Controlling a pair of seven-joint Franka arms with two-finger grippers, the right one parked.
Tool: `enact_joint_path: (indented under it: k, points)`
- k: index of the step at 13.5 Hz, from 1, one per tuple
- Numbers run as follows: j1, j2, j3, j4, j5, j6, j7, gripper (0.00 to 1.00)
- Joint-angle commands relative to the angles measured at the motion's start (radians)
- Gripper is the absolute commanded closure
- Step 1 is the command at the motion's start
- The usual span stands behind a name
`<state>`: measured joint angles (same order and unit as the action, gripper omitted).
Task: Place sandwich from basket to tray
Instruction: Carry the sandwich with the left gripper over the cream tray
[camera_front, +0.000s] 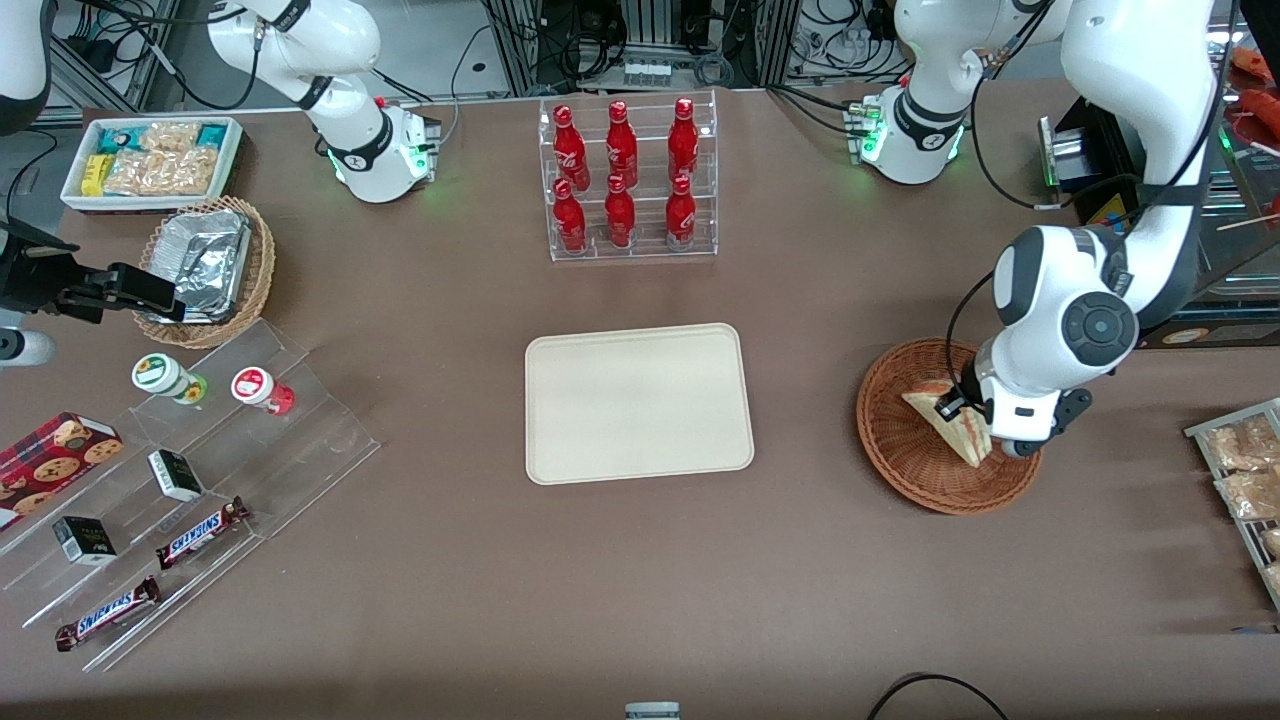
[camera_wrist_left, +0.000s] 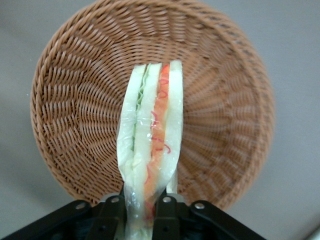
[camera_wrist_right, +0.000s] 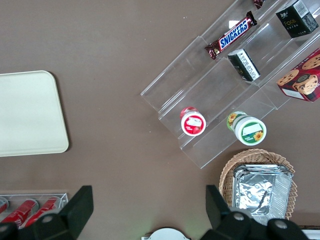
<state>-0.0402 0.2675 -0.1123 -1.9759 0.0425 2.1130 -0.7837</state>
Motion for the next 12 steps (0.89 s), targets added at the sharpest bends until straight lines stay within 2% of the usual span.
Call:
enact_joint_path:
  k: [1,5,8,12]
  points:
    - [-0.023,0.001,-0.030,0.077,-0.001,-0.076,0.044,1.00]
    - [-0.023,0.021,-0.168,0.091,-0.001,-0.076,0.092,1.00]
    - [-0.036,0.080,-0.291,0.144,-0.001,-0.079,0.063,1.00]
    - [-0.194,0.205,-0.302,0.287,0.013,-0.080,-0.038,1.00]
